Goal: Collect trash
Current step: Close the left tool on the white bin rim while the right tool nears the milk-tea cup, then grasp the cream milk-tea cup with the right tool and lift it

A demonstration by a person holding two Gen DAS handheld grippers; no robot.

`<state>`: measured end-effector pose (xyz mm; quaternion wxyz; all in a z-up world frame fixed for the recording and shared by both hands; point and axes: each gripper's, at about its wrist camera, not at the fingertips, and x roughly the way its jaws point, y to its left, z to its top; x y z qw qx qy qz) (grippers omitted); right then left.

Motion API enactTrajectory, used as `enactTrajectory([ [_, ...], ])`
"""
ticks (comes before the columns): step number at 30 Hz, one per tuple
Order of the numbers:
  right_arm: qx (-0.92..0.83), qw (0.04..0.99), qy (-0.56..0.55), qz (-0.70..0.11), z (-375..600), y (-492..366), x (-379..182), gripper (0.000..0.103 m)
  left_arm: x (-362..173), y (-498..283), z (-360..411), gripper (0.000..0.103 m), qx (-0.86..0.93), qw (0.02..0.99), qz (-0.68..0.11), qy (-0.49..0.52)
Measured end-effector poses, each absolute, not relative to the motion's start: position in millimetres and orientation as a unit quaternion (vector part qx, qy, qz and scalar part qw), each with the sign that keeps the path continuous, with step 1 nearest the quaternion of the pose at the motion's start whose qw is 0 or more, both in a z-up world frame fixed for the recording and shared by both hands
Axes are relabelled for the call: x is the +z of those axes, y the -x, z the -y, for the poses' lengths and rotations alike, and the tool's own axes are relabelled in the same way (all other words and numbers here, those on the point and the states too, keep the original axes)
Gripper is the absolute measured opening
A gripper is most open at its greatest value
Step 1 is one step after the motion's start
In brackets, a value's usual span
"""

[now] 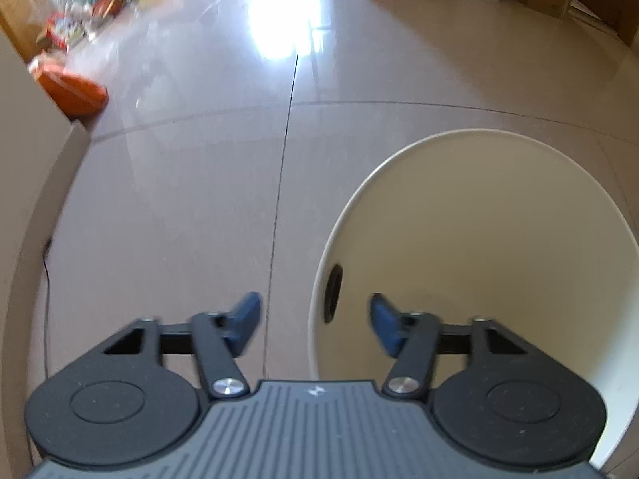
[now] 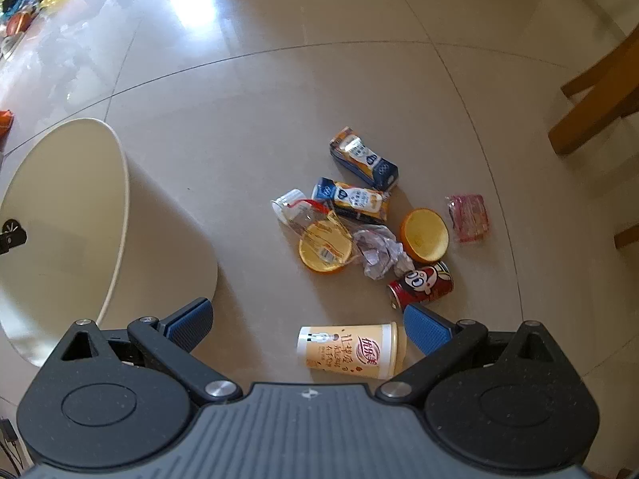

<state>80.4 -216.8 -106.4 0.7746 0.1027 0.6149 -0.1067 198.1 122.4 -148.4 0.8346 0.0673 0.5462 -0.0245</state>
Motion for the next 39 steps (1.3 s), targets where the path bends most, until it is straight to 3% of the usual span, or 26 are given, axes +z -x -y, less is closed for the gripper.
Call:
enactTrajectory([
  [3,-0.107,0.776,-0.102,-0.613,217,-80,-107,0.103,-155,-201,-129,0.034,-0.019,0.833,-0.552,-0.037],
  [5,-0.104,0.777,-0.096,-0.613,214,-80,-107,0.103,-155,-203,-130,0.033,-0.014,0.835,-0.549,-0.029],
  [11,-0.095,0.779,-0.08,-0.614,208,-81,-107,0.103,-156,-212,-128,0.014,-0.026,0.832,-0.554,-0.022],
  [24,-0.103,0.775,-0.077,-0.619,214,-77,-114,0.103,-152,-226,-110,0.02,-0.034,0.83,-0.554,-0.061],
  [39,-0.086,0.772,-0.087,-0.624,236,-47,-152,0.103,-158,-221,-119,0.017,-0.059,0.828,-0.555,-0.052],
])
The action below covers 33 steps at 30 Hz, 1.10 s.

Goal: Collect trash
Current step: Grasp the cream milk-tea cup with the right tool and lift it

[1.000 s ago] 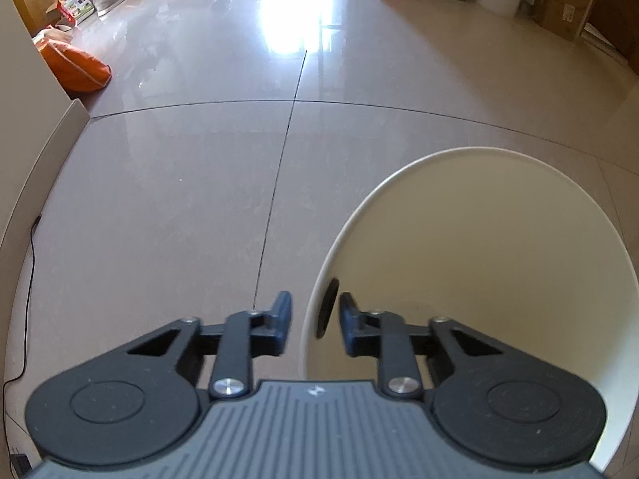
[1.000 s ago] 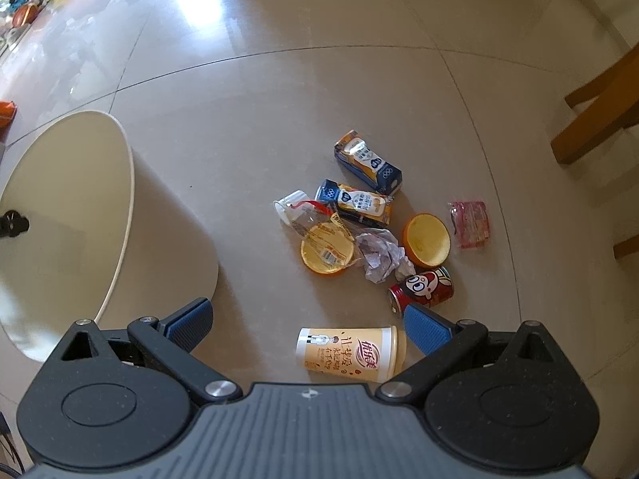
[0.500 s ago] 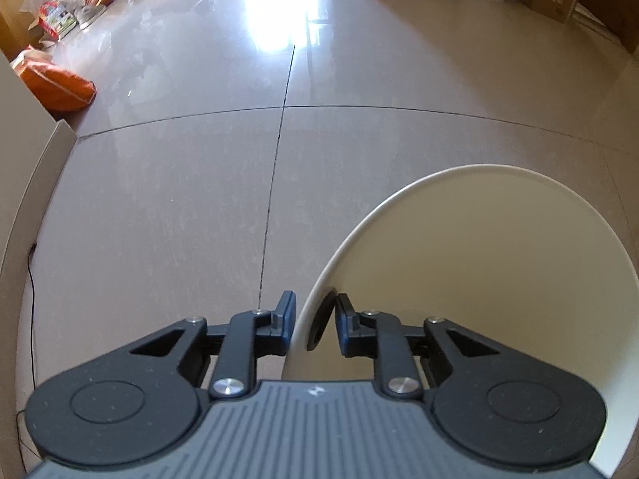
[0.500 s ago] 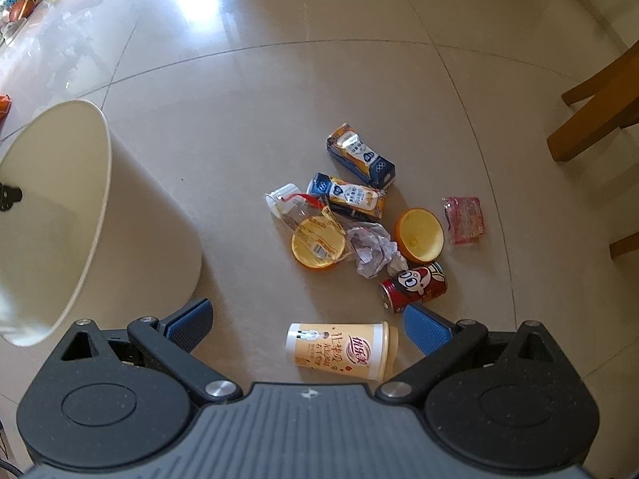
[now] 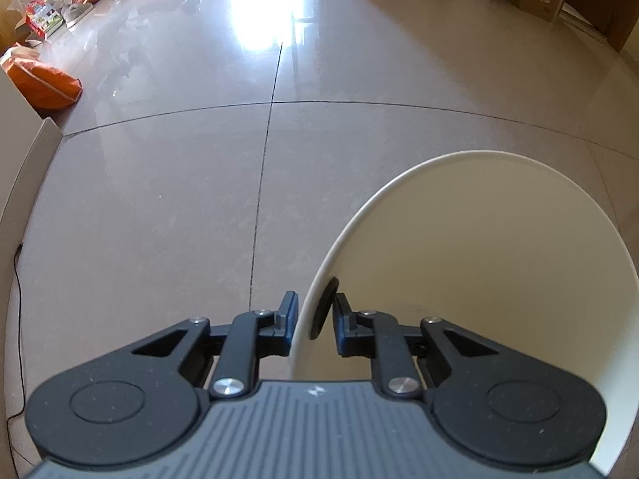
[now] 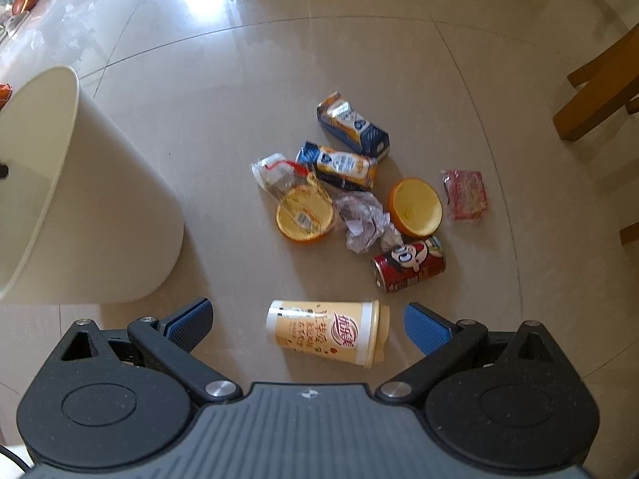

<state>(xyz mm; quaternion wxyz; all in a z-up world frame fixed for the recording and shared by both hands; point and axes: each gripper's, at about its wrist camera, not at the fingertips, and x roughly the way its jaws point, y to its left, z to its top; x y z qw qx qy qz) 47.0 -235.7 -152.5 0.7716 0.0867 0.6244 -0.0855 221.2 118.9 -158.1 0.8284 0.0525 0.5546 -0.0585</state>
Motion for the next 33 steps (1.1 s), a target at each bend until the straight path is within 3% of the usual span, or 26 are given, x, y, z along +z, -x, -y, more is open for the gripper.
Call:
enactTrajectory([
  [6,-0.067,0.778,-0.1,-0.617,238,-23,-185,0.103,-156,-219,-124,0.016,-0.061,0.829,-0.555,-0.03],
  [13,0.034,0.804,0.031,-0.594,217,-15,-208,0.103,-154,-218,-126,0.015,-0.063,0.827,-0.558,-0.019],
  [23,0.237,0.687,0.266,-0.634,183,-40,-286,0.1,-161,-223,-132,0.015,-0.065,0.829,-0.556,-0.024],
  [33,0.318,0.621,0.37,-0.613,175,-22,-339,0.088,-158,-225,-127,0.015,-0.069,0.828,-0.555,-0.03],
])
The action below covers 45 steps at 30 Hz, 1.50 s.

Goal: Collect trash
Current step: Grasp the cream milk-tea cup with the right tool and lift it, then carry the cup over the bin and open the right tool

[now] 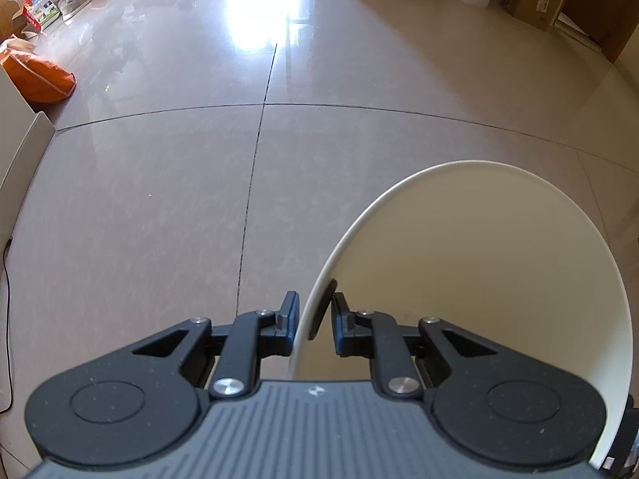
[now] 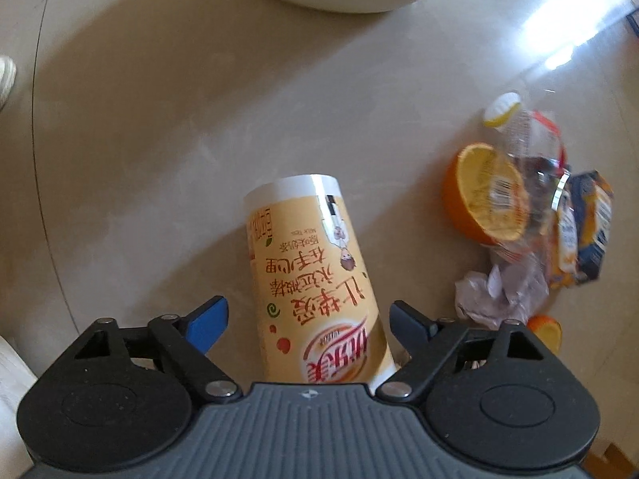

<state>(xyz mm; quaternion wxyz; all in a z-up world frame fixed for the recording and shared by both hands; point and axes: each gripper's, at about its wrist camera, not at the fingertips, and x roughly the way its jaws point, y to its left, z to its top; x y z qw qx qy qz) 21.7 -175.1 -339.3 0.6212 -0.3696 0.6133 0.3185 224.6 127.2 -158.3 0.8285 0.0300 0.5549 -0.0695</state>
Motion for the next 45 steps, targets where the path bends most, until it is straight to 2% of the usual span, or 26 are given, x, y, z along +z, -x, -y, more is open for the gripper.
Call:
enactTrajectory([
  [6,0.312,0.62,0.365,-0.62,176,-19,-356,0.076,-160,-224,-130,0.015,-0.068,0.828,-0.556,-0.027],
  [18,0.268,0.654,0.263,-0.656,186,-33,-341,0.076,-160,-225,-127,0.015,-0.069,0.827,-0.557,-0.034],
  [26,0.239,0.69,0.257,-0.633,199,-46,-299,0.076,-159,-227,-123,0.015,-0.069,0.825,-0.56,-0.038],
  [36,0.175,0.753,0.154,-0.616,221,-101,-221,0.076,-159,-232,-116,0.015,-0.068,0.819,-0.568,-0.052],
  [45,0.164,0.752,0.186,-0.611,201,-131,-159,0.076,-160,-234,-112,0.015,-0.071,0.816,-0.57,-0.061],
])
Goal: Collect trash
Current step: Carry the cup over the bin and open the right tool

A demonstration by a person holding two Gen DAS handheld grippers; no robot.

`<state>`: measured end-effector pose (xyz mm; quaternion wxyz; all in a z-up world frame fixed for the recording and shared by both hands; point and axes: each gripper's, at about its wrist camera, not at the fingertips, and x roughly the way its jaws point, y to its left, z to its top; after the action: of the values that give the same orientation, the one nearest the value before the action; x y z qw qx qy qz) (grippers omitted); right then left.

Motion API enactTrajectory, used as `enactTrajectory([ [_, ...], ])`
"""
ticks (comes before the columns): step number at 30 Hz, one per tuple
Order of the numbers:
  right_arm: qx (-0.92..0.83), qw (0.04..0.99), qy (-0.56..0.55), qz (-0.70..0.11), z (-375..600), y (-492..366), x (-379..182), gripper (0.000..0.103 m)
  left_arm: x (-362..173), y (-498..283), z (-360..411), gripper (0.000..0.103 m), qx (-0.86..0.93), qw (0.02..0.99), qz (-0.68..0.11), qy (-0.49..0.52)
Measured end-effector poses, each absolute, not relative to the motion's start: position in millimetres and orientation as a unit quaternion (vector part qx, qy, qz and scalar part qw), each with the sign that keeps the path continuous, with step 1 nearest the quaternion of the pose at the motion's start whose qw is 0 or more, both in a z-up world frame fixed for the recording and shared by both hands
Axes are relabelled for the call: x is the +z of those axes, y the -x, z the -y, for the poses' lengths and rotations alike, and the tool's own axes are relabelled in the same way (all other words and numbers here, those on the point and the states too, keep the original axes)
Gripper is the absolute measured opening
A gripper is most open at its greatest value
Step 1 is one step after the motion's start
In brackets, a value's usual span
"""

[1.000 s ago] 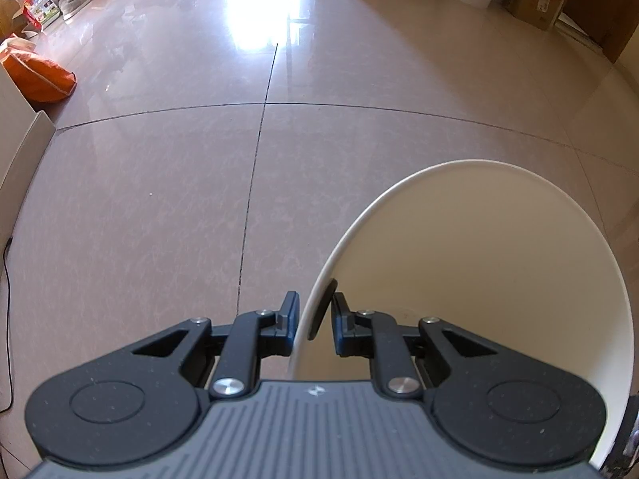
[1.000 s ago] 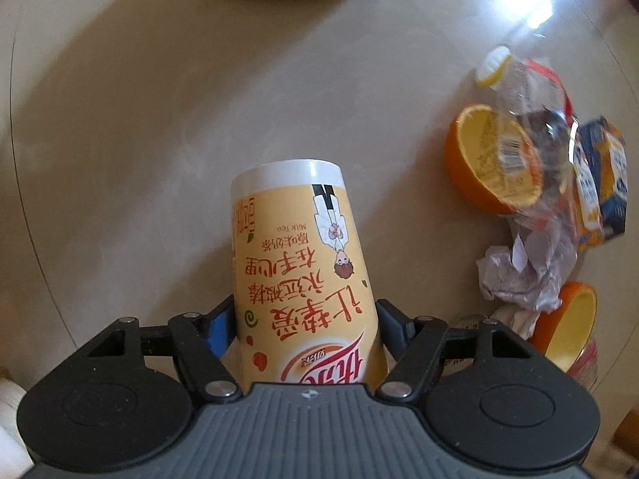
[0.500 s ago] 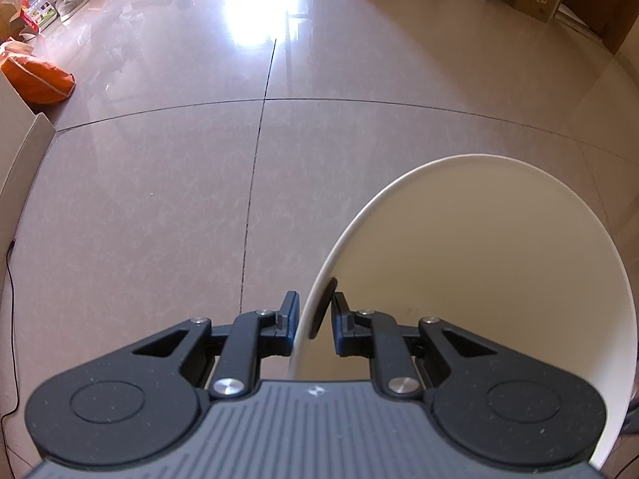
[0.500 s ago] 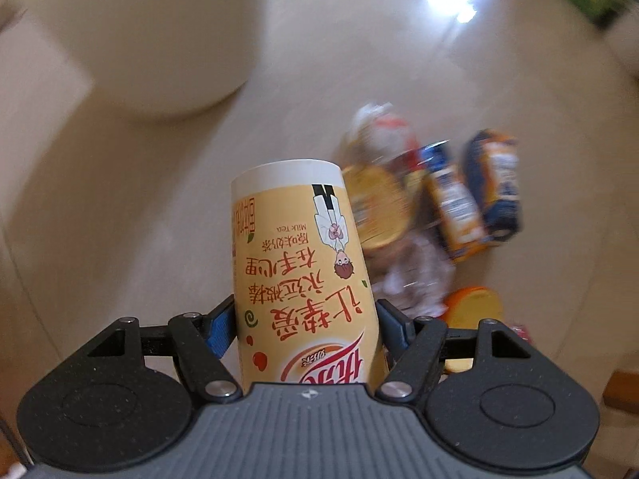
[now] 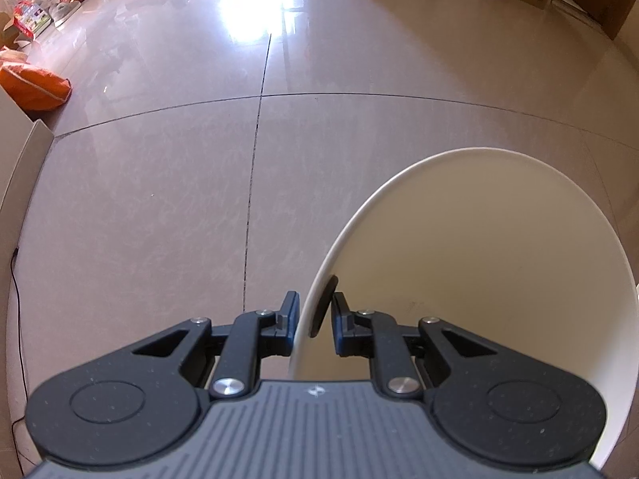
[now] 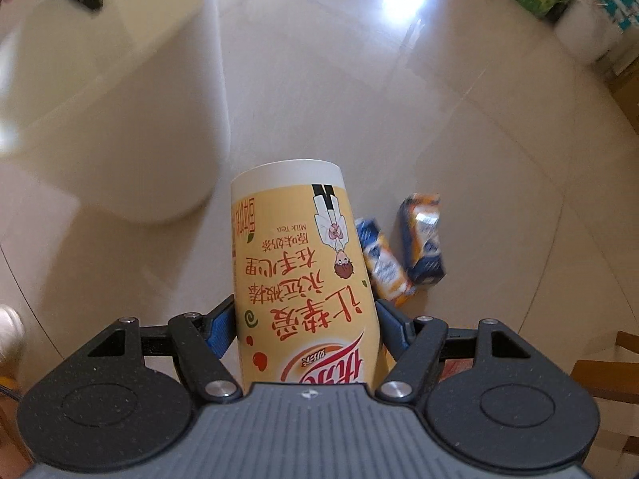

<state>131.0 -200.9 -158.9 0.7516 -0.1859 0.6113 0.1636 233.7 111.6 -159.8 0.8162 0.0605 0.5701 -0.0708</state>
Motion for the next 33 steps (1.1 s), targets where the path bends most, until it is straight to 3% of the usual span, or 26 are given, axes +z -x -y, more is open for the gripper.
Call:
enactTrajectory([
  [7,0.204,0.784,0.157,-0.565,157,-156,-78,0.076,-159,-234,-107,0.015,-0.08,0.813,-0.572,-0.075],
  [11,0.255,0.788,0.134,-0.545,112,-167,-59,0.076,-159,-235,-110,0.015,-0.08,0.81,-0.577,-0.072],
  [19,0.31,0.755,0.141,-0.56,34,-171,-96,0.075,-161,-241,-114,0.014,-0.084,0.805,-0.583,-0.064],
  [33,0.296,0.743,0.12,-0.588,19,-176,-115,0.076,-162,-243,-116,0.013,-0.097,0.802,-0.586,-0.062],
])
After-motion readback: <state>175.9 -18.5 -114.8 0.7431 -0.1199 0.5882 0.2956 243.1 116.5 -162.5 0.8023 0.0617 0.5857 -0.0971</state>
